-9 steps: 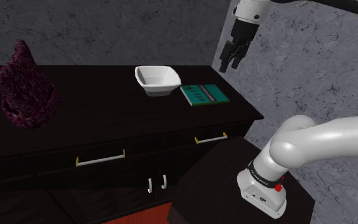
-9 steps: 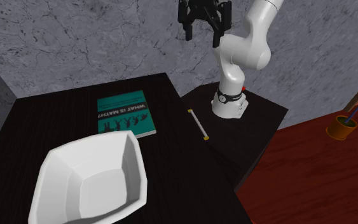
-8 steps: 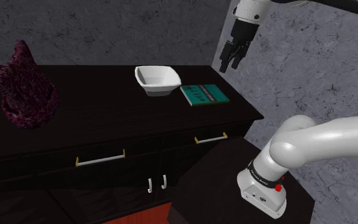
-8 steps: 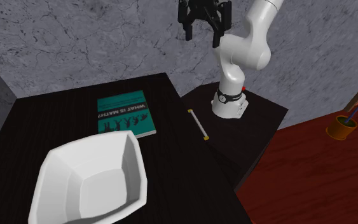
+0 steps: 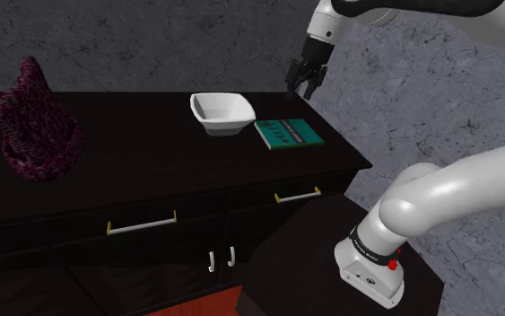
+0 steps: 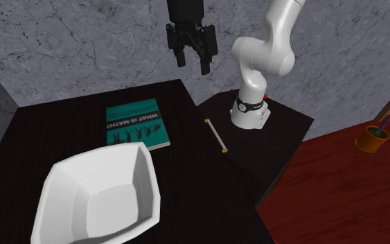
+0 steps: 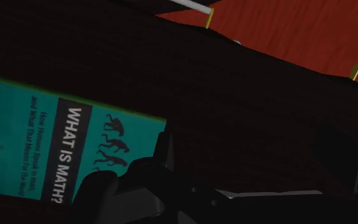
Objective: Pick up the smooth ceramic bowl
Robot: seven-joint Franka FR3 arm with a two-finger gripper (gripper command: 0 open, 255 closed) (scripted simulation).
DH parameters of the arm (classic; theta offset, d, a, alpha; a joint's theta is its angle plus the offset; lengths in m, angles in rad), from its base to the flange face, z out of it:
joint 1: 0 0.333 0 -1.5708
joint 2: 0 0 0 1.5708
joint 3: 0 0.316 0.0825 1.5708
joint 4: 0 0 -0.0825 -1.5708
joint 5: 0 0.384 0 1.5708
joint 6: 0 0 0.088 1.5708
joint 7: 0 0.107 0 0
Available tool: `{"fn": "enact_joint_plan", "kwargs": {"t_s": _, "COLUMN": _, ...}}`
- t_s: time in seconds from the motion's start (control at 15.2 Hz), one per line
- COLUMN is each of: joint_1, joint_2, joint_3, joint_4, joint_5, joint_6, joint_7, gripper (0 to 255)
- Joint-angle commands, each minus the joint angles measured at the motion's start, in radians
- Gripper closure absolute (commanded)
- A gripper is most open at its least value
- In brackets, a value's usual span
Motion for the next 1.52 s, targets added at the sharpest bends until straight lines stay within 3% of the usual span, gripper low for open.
{"fn": "enact_joint_plan", "kwargs": {"t_s": 0.0, "joint_1": -0.002, "joint_2": 0.074, "joint_3": -0.016, "joint_4": 0.026, "joint_5": 0.027, "joint_6": 0.049, "joint_7": 0.000, "gripper": 0}}
{"fn": "enact_joint_plan", "kwargs": {"t_s": 0.73, "joint_1": -0.018, "joint_2": 0.465, "joint_3": -0.110, "joint_4": 0.220, "joint_5": 0.225, "joint_6": 0.221, "joint_7": -0.062, "gripper": 0}}
{"fn": "enact_joint_plan", "kwargs": {"t_s": 1.45, "joint_1": -0.085, "joint_2": 0.863, "joint_3": -0.139, "joint_4": 0.530, "joint_5": 0.469, "joint_6": 0.247, "joint_7": -0.119, "gripper": 0}}
